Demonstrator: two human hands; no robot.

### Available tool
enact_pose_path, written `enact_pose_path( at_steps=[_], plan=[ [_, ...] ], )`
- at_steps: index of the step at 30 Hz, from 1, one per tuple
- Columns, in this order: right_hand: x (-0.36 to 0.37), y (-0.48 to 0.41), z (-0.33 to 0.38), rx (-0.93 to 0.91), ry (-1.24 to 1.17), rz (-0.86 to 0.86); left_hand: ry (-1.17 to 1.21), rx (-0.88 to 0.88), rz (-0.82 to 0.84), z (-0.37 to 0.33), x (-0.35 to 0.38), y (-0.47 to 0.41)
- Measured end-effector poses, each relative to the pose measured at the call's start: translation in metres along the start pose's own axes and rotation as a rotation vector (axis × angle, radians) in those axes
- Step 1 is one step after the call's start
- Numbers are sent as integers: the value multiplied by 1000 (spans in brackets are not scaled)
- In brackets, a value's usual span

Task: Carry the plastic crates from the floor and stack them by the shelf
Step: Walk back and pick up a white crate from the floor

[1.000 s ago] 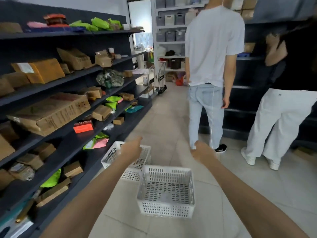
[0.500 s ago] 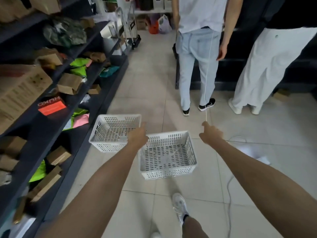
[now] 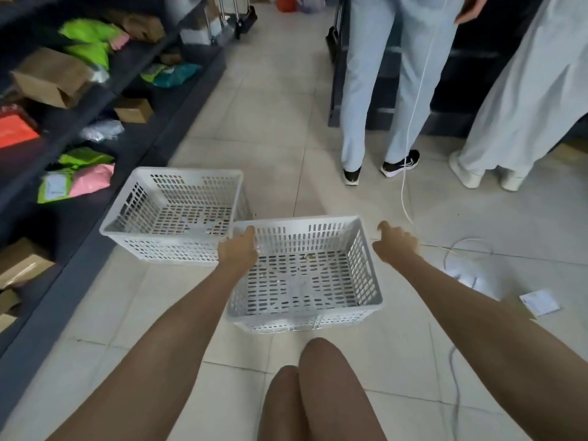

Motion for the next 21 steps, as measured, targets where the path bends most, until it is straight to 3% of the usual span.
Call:
enact_pose_path(
  at_steps=[6, 11, 21],
  plan=[
    [126, -88, -45, 123, -37, -57, 91, -79, -142, 45, 111, -94],
    [191, -131, -50, 113, -90, -109, 168, -52, -314, 63, 149, -131],
    [223, -138, -59, 64, 65, -235, 67, -176, -253, 107, 207, -129]
  ],
)
Point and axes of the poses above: each hand's wrist, its own y-axis away from the middle knuckle, its own x-axis out of the palm, z = x × y, the point moved 9 cm from there along -y, towards the middle knuckle
